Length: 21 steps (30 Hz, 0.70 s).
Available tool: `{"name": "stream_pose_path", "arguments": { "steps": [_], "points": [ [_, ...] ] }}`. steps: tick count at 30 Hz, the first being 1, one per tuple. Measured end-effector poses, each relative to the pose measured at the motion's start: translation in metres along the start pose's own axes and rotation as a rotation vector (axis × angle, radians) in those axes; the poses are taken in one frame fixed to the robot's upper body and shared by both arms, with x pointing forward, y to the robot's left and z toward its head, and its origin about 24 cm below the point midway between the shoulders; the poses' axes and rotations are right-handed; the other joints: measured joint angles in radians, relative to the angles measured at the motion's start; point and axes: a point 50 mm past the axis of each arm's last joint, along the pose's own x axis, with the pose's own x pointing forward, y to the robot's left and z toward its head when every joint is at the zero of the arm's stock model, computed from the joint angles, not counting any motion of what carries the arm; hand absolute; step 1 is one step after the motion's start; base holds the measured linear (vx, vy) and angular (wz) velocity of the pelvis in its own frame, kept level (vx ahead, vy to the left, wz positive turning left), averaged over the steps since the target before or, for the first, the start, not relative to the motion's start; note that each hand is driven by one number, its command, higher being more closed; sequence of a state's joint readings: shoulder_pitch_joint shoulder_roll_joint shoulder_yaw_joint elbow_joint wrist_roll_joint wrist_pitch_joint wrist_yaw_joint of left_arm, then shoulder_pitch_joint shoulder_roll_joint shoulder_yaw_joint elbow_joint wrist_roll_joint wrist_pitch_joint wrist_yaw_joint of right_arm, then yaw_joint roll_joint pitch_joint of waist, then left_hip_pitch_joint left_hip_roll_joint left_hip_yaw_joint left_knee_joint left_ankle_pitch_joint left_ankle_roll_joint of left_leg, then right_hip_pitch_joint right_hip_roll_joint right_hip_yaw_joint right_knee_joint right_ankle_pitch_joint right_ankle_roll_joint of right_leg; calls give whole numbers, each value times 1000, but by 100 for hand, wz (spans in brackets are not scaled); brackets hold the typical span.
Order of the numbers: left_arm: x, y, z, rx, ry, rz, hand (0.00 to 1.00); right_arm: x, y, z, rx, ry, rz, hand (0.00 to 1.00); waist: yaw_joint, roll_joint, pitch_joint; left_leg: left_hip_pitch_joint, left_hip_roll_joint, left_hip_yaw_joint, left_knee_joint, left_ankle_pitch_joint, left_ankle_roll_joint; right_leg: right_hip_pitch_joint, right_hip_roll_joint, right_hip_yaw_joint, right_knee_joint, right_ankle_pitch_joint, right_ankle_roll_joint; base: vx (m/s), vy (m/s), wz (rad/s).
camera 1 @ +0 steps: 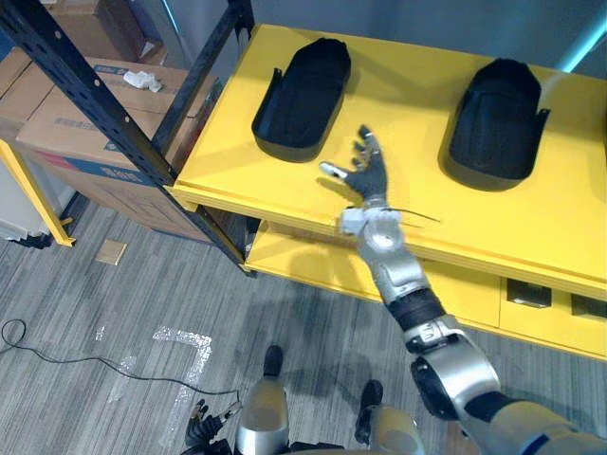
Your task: Walk over and take plastic housings, then place them on the shelf
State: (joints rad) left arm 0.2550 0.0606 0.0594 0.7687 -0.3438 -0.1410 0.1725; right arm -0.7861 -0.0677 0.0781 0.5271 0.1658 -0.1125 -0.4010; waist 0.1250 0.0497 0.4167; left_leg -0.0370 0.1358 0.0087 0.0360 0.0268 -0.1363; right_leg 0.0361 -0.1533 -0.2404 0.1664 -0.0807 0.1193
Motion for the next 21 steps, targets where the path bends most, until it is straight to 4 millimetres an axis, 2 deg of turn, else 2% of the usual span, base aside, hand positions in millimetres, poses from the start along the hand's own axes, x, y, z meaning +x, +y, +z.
{"name": "stream_pose_path", "arguments": {
  "steps": [5, 9, 11, 13, 14, 19, 21],
  "points": [
    [0, 1, 0, 5, -2, -4, 0, 11, -36, 15, 5, -88, -116, 0, -4, 0, 0, 2, 3, 7, 0, 0, 0, -4, 3, 10, 0, 0, 0, -1, -1, -3],
    [0, 0, 2, 10, -20, -23, 0, 12, -42, 30, 14, -176, -108, 0, -8, 0, 0, 4, 10, 30, -1, 0, 0, -21, 7, 32, 7, 1, 0, -4, -4, -16],
    [0, -1, 3, 29, -35, -32, 0, 6, -45, 47, -23, -284, -76, 0, -18, -1, 1, 12, 10, 37, -5, 0, 0, -21, 7, 41, 9, 1, 0, 2, -1, -10],
    [0, -1, 3, 35, -36, -33, 0, 2, -47, 55, -34, -330, -63, 0, -19, -2, 1, 21, 11, 49, -10, 0, 0, -21, 7, 50, 10, 1, 0, 3, 6, -15],
    [0, 0, 4, 40, -39, -33, 0, -4, -52, 62, -29, -364, -36, 0, -32, -4, 2, 25, 10, 53, -12, 0, 0, -22, 6, 54, 11, 1, 0, -7, 8, -14],
    [1, 1, 5, 42, -35, -38, 0, -9, -61, 53, -82, -344, -31, 0, -40, -15, 8, 37, 13, 84, -28, 0, 0, -42, 11, 80, 17, 1, 1, -19, 5, -17],
    [1, 2, 6, 42, -33, -35, 0, -9, -64, 52, -157, -360, -48, 0, -48, -20, 10, 36, 14, 85, -28, 0, 0, -43, 11, 82, 17, 2, 1, -2, 1, -5]
  ]
}}
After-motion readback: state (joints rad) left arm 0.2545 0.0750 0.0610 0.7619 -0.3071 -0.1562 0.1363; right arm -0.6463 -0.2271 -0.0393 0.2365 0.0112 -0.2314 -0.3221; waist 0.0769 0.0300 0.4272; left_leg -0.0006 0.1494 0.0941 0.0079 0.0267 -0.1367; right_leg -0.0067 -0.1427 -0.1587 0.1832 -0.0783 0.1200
